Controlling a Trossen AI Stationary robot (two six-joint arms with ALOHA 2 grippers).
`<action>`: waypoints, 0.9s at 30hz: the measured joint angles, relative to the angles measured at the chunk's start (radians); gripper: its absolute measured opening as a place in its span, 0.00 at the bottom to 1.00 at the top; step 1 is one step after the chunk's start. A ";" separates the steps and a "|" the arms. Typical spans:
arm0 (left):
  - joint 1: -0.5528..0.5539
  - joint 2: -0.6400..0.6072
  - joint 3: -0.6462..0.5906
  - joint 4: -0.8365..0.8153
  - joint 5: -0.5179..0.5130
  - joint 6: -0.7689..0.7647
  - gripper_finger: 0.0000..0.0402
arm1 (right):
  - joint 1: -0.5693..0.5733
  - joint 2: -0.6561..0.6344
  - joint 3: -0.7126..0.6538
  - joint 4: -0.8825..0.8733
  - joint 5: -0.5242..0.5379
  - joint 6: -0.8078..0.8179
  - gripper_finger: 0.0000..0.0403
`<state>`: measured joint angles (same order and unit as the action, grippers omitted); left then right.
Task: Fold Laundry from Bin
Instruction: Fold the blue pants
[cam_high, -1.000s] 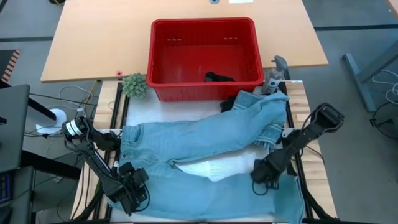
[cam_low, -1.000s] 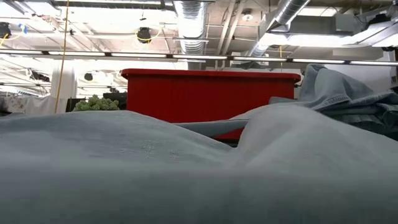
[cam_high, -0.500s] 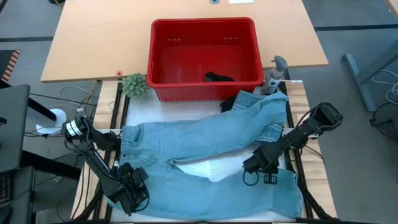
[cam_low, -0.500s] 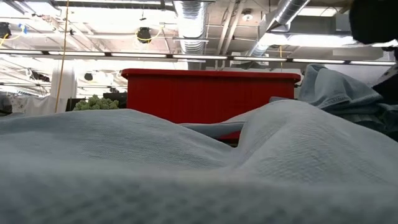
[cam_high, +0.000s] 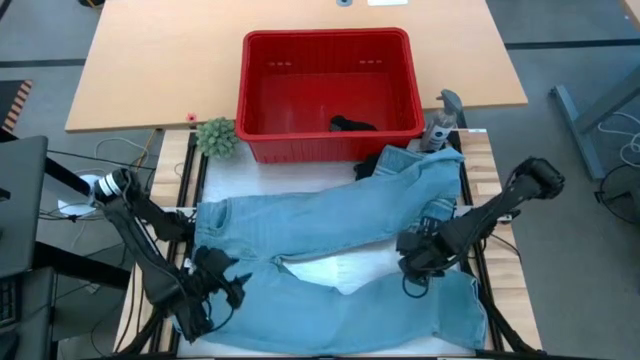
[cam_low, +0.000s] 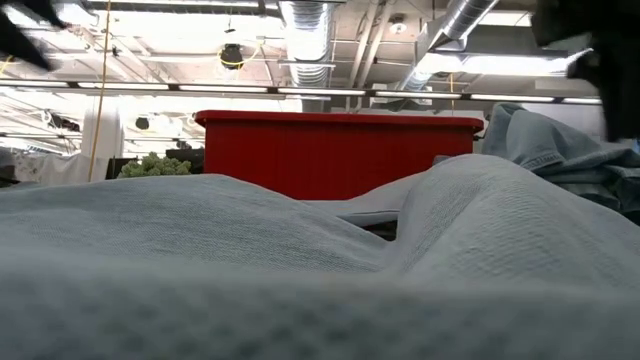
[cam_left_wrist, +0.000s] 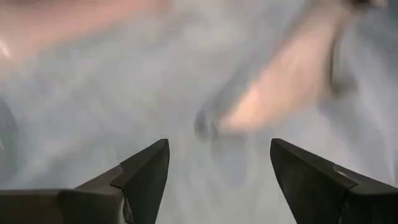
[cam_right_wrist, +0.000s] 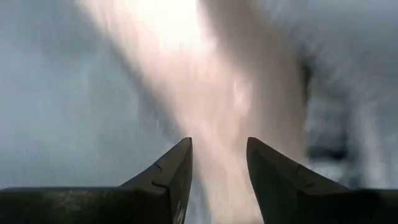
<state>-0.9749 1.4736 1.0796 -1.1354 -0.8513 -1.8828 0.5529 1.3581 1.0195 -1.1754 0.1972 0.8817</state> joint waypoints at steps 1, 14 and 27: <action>0.015 -0.010 0.000 -0.026 -0.046 -0.001 0.67 | -0.001 -0.005 0.000 0.025 0.043 0.015 0.42; 0.333 -0.014 -0.314 0.110 0.199 0.000 0.56 | -0.099 0.036 -0.010 0.238 0.116 -0.074 0.35; 0.412 -0.019 -0.510 0.219 0.400 -0.010 0.56 | -0.117 0.035 -0.010 0.207 0.110 -0.104 0.35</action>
<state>-0.5628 1.4551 0.5694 -0.9169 -0.4518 -1.8930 0.4355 1.3933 1.0100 -0.9684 0.3076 0.7779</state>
